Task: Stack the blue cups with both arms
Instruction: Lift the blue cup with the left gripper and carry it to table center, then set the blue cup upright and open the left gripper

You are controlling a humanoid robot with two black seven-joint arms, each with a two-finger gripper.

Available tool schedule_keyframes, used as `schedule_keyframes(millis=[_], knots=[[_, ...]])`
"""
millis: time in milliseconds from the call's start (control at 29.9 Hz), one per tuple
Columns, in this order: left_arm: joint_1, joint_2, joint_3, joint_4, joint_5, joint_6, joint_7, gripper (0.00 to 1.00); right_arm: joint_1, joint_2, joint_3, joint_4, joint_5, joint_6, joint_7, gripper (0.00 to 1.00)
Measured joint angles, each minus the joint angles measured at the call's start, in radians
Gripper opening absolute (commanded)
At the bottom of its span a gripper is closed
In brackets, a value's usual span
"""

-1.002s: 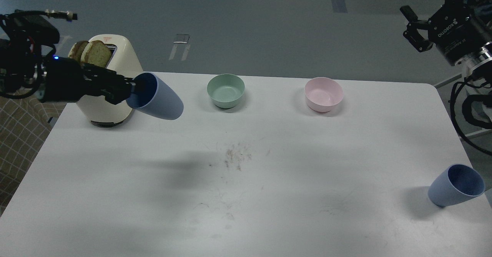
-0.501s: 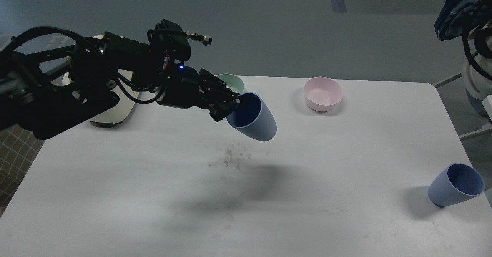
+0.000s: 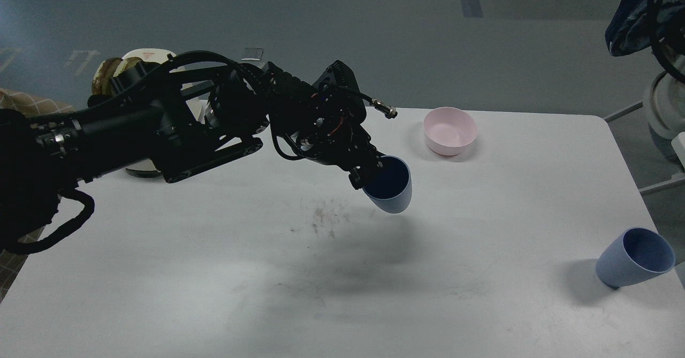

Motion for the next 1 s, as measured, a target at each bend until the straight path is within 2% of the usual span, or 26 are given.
schedule_keyframes(millis=[334,735,835,1002], knots=[[-0.098,-0.051,0.190,0.029,0.031,0.000,0.000,0.00,-0.017,-0.006,-0.001,0.002,0.004,0.000,0.000,1.00],[-0.086,-0.070,0.213,0.030,0.015,0.000,0.000,0.00,-0.035,-0.008,-0.001,0.004,0.005,0.000,0.000,1.00],[-0.073,-0.070,0.212,0.030,0.000,0.000,0.000,0.13,-0.040,-0.008,-0.001,0.007,0.006,0.000,0.000,1.00],[-0.054,-0.070,0.212,0.029,-0.023,0.000,0.000,0.18,-0.043,-0.017,0.000,0.016,0.005,0.000,0.000,1.00]])
